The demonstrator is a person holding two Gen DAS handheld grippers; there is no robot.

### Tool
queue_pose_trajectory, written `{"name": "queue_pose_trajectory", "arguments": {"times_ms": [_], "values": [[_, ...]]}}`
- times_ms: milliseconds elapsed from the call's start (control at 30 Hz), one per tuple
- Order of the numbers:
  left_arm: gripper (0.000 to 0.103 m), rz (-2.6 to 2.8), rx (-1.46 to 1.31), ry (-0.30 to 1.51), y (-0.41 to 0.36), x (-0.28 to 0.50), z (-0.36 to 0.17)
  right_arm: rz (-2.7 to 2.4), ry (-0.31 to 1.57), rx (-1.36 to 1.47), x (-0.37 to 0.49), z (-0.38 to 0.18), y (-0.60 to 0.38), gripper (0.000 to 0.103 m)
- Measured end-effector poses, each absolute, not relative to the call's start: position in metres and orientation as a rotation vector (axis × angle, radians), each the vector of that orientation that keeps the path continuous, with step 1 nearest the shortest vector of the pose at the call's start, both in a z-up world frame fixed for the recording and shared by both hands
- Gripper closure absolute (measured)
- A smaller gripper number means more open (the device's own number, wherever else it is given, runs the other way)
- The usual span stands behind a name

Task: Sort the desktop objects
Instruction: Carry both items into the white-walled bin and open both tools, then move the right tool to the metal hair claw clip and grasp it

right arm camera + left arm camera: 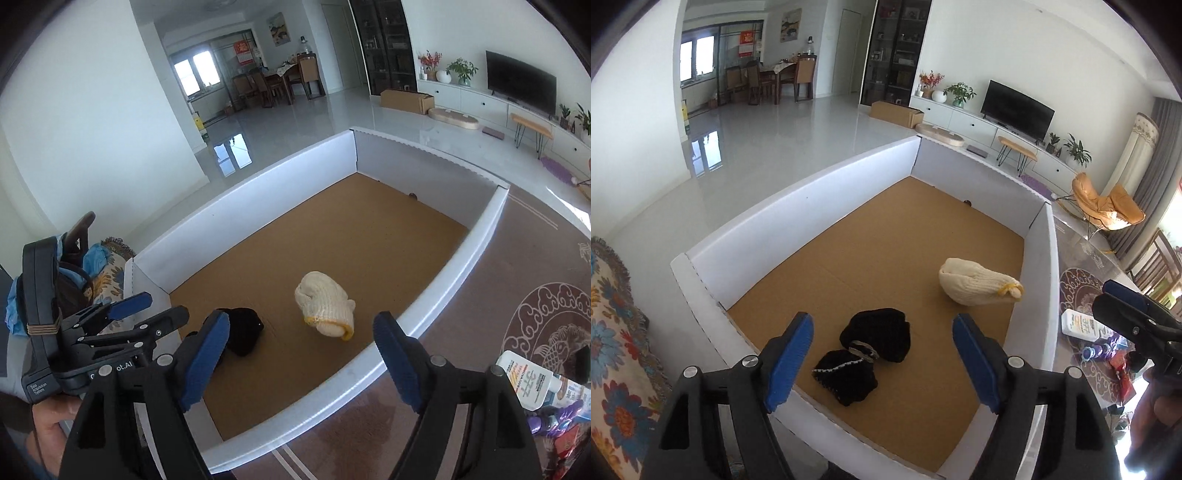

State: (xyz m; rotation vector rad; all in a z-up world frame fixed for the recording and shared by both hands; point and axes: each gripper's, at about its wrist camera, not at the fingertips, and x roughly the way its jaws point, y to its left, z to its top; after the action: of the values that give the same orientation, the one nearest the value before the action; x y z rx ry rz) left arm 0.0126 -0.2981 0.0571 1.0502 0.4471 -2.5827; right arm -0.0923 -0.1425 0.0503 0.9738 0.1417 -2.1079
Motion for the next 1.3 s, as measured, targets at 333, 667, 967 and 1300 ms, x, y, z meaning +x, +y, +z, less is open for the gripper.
{"name": "queue_pose_trajectory", "arguments": {"times_ms": [333,667,967,1300], "values": [[0.001,-3.030,1.243,0.115,-0.121,0.017,0.059,-2.480,0.212,0.898,-0.013,0.019,0.102,0.004],[0.001,-2.827,1.661,-0.044,-0.039,-0.054,-0.039,-2.376,0.256,1.281,0.006,-0.070,0.176,0.002],[0.000,-2.835,1.552,-0.097,-0.017,-0.089,-0.055,-2.477,0.270,1.266,-0.045,-0.087,0.172,0.000],[0.000,-2.883,1.471,-0.092,-0.009,-0.116,-0.054,-2.575,0.195,1.323,-0.086,-0.084,0.184,0.000]]}}
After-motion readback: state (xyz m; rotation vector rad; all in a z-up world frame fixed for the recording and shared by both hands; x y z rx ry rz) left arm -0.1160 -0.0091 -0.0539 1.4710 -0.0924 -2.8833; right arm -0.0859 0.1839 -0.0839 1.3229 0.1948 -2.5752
